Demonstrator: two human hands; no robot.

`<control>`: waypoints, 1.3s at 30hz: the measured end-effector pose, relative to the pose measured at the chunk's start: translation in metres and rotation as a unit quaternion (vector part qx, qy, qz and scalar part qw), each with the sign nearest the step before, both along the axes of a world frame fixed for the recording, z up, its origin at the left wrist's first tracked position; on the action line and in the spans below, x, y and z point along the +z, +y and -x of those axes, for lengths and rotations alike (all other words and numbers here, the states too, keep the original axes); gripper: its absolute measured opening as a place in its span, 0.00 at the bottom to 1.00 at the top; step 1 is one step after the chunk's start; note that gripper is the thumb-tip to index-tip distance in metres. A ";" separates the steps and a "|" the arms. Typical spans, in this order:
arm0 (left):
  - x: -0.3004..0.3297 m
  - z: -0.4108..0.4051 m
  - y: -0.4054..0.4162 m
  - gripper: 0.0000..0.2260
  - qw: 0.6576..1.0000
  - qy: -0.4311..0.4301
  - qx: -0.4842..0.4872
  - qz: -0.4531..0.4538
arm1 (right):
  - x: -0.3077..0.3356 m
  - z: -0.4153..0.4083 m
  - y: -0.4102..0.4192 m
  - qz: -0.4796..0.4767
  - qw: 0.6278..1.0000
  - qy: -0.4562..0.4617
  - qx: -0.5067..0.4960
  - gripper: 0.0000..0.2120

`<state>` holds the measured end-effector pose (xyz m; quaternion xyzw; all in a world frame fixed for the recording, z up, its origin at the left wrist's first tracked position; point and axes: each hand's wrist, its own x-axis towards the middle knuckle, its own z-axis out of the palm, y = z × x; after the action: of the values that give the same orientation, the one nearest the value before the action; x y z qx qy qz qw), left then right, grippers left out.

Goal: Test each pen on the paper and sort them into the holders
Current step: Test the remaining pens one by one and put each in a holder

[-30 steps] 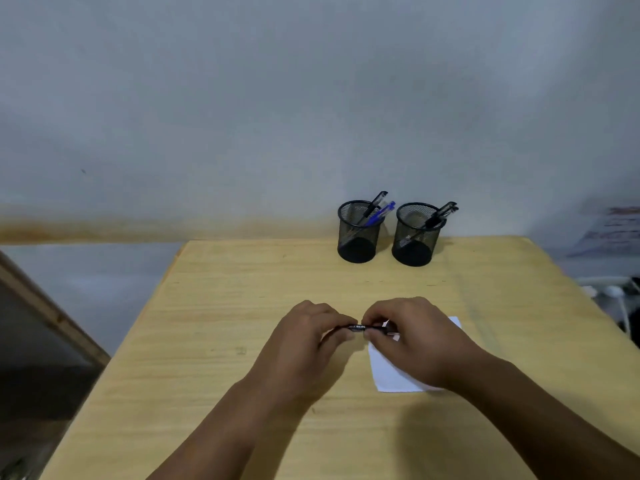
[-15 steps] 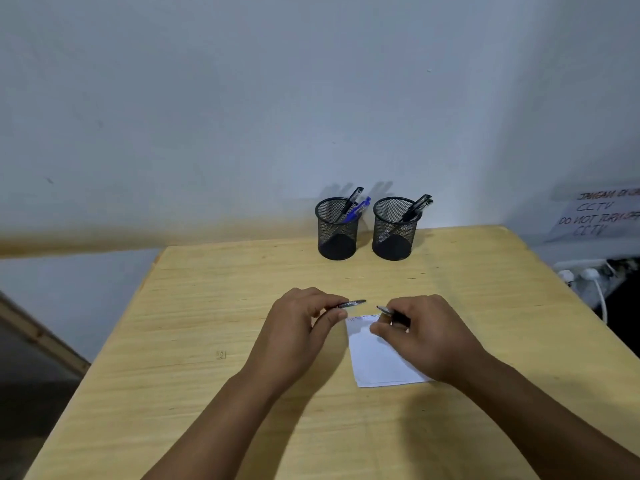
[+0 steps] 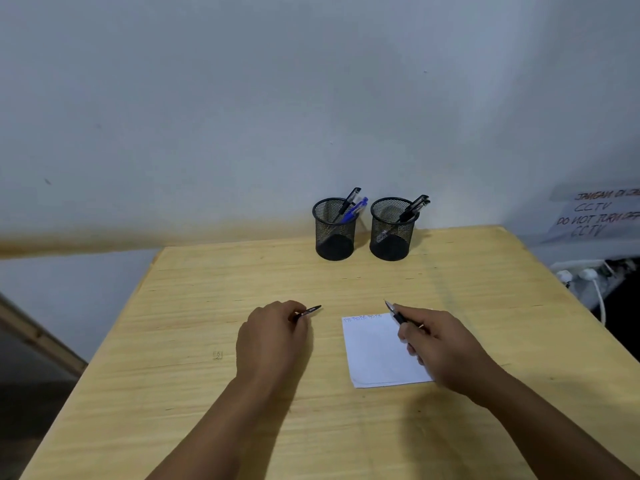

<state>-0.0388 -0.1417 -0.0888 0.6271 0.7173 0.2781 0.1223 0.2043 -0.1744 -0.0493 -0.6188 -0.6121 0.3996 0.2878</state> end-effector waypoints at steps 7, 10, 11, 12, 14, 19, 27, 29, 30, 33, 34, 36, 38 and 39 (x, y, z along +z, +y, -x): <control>-0.015 0.002 0.002 0.12 0.999 0.040 -0.013 -0.030 | -0.004 -0.001 -0.007 -0.020 0.989 0.095 -0.110 0.10; -0.016 -0.006 -0.012 0.16 0.994 0.016 -0.075 -0.078 | -0.004 -0.004 -0.009 -0.022 0.976 0.164 -0.139 0.12; -0.016 -0.010 -0.018 0.18 0.989 0.009 -0.121 -0.089 | -0.005 -0.005 -0.009 -0.019 0.967 0.206 -0.146 0.13; -0.015 -0.014 -0.024 0.19 0.981 0.010 -0.170 -0.090 | -0.006 -0.007 -0.008 -0.005 0.955 0.255 -0.152 0.14; -0.016 -0.020 -0.032 0.23 0.967 0.028 -0.242 -0.070 | -0.006 -0.010 -0.005 0.025 0.917 0.363 -0.162 0.15; -0.014 -0.026 -0.033 0.30 0.953 0.124 -0.277 -0.008 | -0.013 -0.010 0.006 -0.038 0.936 0.301 -0.178 0.12; -0.013 -0.026 -0.030 0.31 0.953 0.140 -0.267 0.012 | -0.022 0.005 0.032 -0.102 0.977 0.063 -0.176 0.05; -0.014 -0.026 -0.030 0.31 0.954 0.139 -0.266 0.019 | -0.029 0.007 0.033 -0.097 0.978 0.046 -0.181 0.04; -0.013 -0.026 -0.029 0.32 0.954 0.139 -0.265 0.022 | -0.032 0.008 0.033 -0.095 0.978 0.040 -0.181 0.04; -0.013 -0.027 -0.028 0.32 0.955 0.138 -0.263 0.026 | -0.037 0.008 0.033 -0.096 0.979 0.014 -0.181 0.03; -0.013 -0.027 -0.028 0.32 0.954 0.139 -0.263 0.029 | -0.037 0.008 0.033 -0.097 0.978 0.006 -0.184 0.03; -0.013 -0.027 -0.028 0.32 0.955 0.139 -0.261 0.030 | -0.039 0.008 0.034 -0.100 0.978 -0.011 -0.184 0.03; -0.013 -0.027 -0.028 0.32 0.955 0.140 -0.259 0.030 | -0.039 0.010 0.034 -0.101 0.978 -0.027 -0.182 0.03; -0.013 -0.027 -0.028 0.32 0.956 0.139 -0.258 0.030 | -0.039 0.010 0.034 -0.101 0.978 -0.032 -0.181 0.03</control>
<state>-0.0116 -0.1701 -0.1019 0.8192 0.5491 0.1255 0.1076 0.1942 -0.1409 -0.0881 -0.6994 -0.5360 0.2574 0.3966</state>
